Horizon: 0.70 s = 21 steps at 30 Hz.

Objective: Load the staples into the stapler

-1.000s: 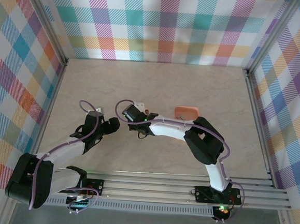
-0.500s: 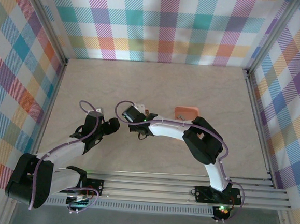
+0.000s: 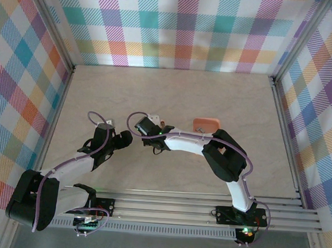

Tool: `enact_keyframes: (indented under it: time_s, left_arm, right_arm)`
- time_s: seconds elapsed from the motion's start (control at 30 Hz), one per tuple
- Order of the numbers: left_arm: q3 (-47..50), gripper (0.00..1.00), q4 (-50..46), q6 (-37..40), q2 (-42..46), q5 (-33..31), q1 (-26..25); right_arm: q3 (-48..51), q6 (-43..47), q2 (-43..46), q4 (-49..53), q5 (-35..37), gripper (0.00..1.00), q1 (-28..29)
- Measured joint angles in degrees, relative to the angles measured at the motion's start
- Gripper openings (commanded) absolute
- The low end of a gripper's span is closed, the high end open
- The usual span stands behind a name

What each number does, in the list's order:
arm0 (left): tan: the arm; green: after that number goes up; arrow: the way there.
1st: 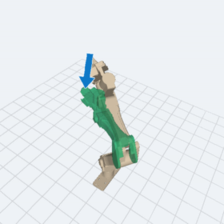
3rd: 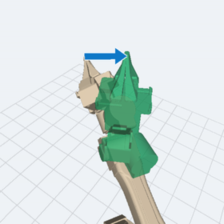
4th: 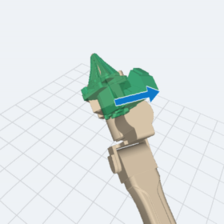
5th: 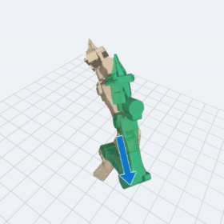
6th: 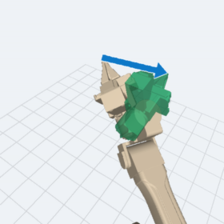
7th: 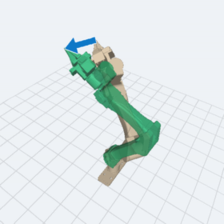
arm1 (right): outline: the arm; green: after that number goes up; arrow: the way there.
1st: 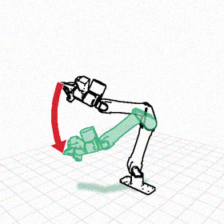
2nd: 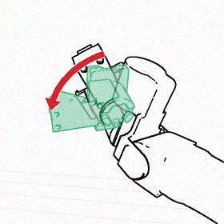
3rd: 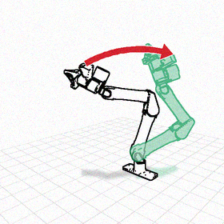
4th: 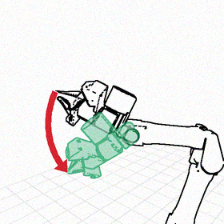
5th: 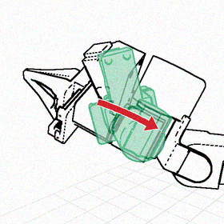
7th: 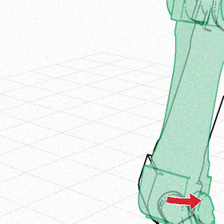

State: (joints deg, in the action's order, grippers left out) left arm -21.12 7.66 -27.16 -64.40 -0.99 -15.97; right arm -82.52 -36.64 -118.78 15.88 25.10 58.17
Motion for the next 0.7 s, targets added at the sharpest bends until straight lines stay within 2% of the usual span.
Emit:
enact_keyframes:
  time_s: [0.7]
  left_arm:
    - [0.0,0.8,0.0,0.0,0.04,0.0,0.0]
  right_arm:
    - [0.0,2.56,0.02,0.11,2.05,0.16,0.92]
